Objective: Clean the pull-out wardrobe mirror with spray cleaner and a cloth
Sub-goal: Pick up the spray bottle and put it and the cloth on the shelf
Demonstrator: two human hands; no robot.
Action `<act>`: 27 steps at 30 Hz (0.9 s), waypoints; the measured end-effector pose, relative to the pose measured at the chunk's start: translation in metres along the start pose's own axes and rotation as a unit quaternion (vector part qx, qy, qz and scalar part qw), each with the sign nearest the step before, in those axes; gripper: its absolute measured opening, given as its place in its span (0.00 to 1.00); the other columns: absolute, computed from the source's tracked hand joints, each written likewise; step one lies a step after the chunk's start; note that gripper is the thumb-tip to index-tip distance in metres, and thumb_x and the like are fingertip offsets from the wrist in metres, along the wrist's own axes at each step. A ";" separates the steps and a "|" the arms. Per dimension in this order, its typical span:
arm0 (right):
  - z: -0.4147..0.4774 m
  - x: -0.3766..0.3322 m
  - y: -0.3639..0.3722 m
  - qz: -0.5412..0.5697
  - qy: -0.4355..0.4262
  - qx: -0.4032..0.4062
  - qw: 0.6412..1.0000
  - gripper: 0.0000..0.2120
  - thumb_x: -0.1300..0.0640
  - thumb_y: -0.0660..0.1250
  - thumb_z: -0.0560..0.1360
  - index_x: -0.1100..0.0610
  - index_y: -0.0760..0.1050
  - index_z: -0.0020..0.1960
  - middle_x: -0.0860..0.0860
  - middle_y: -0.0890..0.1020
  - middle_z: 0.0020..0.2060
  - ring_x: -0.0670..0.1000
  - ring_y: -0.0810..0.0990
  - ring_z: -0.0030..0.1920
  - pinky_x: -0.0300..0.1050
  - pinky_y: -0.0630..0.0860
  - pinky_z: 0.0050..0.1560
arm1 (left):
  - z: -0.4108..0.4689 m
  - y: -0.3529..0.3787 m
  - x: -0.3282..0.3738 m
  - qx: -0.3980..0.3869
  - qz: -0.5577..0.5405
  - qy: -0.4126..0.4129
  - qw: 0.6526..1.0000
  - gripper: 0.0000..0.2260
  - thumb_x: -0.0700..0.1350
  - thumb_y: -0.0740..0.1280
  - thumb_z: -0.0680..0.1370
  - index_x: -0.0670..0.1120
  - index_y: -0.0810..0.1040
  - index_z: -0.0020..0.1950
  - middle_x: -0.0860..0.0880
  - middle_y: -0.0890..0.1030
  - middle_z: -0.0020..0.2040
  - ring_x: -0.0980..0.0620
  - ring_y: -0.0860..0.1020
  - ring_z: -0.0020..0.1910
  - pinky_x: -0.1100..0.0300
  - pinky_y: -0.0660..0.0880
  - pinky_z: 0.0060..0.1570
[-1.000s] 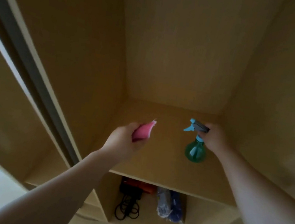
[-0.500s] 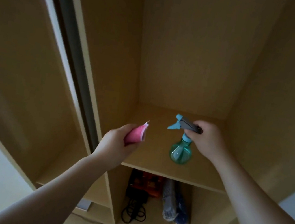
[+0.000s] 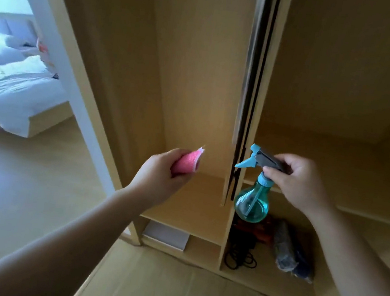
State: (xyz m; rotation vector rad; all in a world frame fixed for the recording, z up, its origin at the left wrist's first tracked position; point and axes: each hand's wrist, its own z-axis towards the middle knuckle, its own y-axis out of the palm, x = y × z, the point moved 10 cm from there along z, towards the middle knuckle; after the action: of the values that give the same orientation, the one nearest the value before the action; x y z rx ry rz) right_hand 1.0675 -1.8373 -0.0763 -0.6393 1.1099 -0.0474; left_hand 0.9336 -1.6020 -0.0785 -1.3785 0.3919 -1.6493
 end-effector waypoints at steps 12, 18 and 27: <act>0.013 -0.036 0.120 0.028 -0.045 -0.065 0.996 0.05 0.59 0.71 0.74 0.55 0.82 0.49 0.51 0.84 0.41 0.50 0.82 0.43 0.45 0.79 0.44 | -0.016 -0.048 -0.098 0.013 0.033 -0.050 0.998 0.18 0.48 0.72 0.75 0.53 0.75 0.64 0.56 0.81 0.50 0.56 0.79 0.48 0.53 0.80 0.48; 0.048 -0.018 0.156 0.014 -0.049 -0.078 0.996 0.07 0.55 0.70 0.75 0.52 0.81 0.53 0.46 0.83 0.43 0.45 0.82 0.46 0.45 0.81 0.48 | 0.013 -0.038 -0.137 -0.004 0.059 -0.067 0.996 0.19 0.48 0.73 0.74 0.53 0.75 0.64 0.58 0.80 0.49 0.56 0.79 0.47 0.54 0.81 0.47; 0.072 0.023 0.206 -0.007 -0.011 -0.081 0.997 0.08 0.56 0.71 0.75 0.53 0.81 0.54 0.47 0.83 0.43 0.46 0.81 0.46 0.48 0.80 0.49 | 0.040 -0.006 -0.193 -0.037 0.039 -0.075 0.996 0.18 0.48 0.73 0.74 0.52 0.76 0.63 0.58 0.80 0.48 0.57 0.79 0.46 0.57 0.81 0.45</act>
State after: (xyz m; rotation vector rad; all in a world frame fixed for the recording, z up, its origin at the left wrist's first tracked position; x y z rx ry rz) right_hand 1.0830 -1.6432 -0.1780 -0.7908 1.0952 0.0374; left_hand 0.9572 -1.4331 -0.1778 -1.5128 0.4176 -1.4709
